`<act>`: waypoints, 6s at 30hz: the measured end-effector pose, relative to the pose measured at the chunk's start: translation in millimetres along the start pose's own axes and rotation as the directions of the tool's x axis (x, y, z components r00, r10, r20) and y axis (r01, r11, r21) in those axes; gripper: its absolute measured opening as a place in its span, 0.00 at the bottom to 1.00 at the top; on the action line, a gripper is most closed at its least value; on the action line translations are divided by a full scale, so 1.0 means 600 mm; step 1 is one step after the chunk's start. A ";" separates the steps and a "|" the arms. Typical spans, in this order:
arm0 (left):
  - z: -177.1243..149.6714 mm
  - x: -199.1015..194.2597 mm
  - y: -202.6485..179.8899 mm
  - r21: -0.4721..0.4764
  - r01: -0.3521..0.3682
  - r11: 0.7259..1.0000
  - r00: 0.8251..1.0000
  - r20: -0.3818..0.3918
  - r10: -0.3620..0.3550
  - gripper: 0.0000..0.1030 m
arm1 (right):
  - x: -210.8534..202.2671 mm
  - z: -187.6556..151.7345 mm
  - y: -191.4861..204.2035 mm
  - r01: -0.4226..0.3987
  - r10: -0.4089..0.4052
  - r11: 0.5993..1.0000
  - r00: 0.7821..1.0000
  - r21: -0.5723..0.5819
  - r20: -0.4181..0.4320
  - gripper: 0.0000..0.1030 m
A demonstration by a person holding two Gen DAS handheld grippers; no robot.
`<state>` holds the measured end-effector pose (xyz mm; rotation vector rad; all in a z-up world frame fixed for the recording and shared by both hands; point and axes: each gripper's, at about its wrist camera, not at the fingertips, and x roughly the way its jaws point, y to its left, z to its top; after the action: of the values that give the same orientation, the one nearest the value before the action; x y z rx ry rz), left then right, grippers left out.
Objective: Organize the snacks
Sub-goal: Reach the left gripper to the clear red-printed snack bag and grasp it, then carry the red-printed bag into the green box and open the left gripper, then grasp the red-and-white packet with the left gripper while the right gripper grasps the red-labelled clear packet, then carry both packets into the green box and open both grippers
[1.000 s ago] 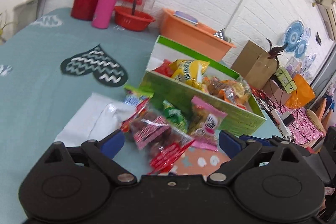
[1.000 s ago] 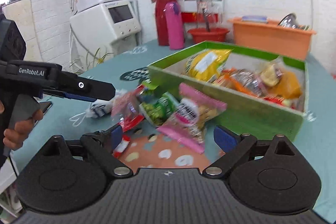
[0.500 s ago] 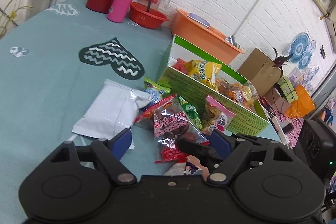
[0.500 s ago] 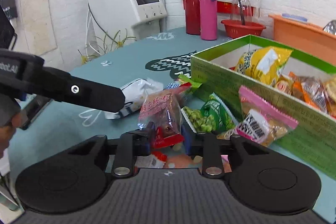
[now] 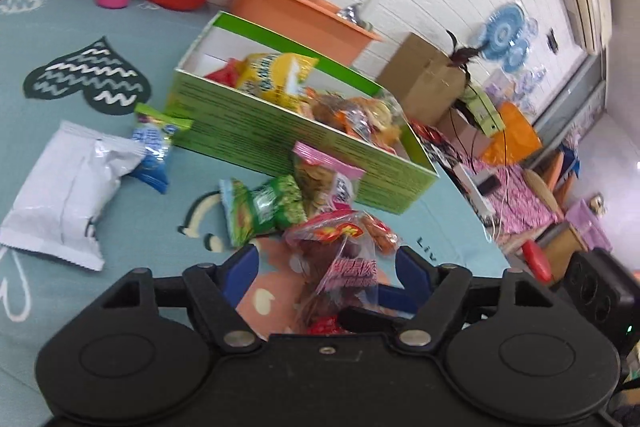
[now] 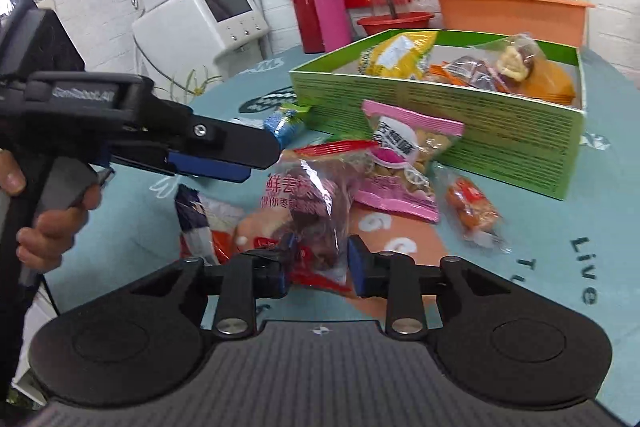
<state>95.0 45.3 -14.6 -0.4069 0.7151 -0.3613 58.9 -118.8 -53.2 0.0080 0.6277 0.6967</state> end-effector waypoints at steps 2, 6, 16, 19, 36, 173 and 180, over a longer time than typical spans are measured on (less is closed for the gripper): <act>-0.007 0.012 -0.005 0.009 -0.012 1.000 0.999 -0.032 0.013 1.00 | -0.001 0.002 0.001 0.003 -0.003 1.000 1.000 0.000 0.010 0.68; -0.013 0.037 -0.013 0.013 -0.004 1.000 0.997 -0.071 0.005 1.00 | 0.004 0.005 0.003 0.002 -0.002 1.000 1.000 -0.010 0.021 0.90; 0.010 0.048 -0.015 0.034 0.012 0.999 0.999 -0.049 -0.011 0.83 | 0.000 0.006 -0.021 -0.010 0.008 0.998 1.000 0.056 0.027 0.91; 0.006 0.070 -0.003 0.027 0.007 1.000 0.995 -0.098 -0.005 0.62 | 0.016 0.007 -0.024 -0.021 0.019 0.997 1.000 0.073 0.017 0.91; 0.102 0.041 -0.076 0.131 0.061 0.990 0.993 0.090 -0.073 0.54 | -0.036 0.090 -0.038 -0.003 0.000 1.000 0.979 0.015 0.203 0.56; -0.082 0.010 -0.029 0.084 -0.276 0.957 0.960 0.064 0.271 0.32 | 0.005 -0.006 -0.016 0.184 -0.188 0.974 0.982 -0.130 -0.020 0.45; -0.063 -0.005 -0.032 0.054 -0.198 0.979 0.979 0.069 0.194 0.30 | -0.013 0.005 -0.015 0.177 -0.177 0.977 0.984 -0.119 0.017 0.42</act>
<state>63.1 21.2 -29.8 -0.2859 0.6737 -0.1827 61.3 -130.0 -48.3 -0.1562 0.5720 0.5606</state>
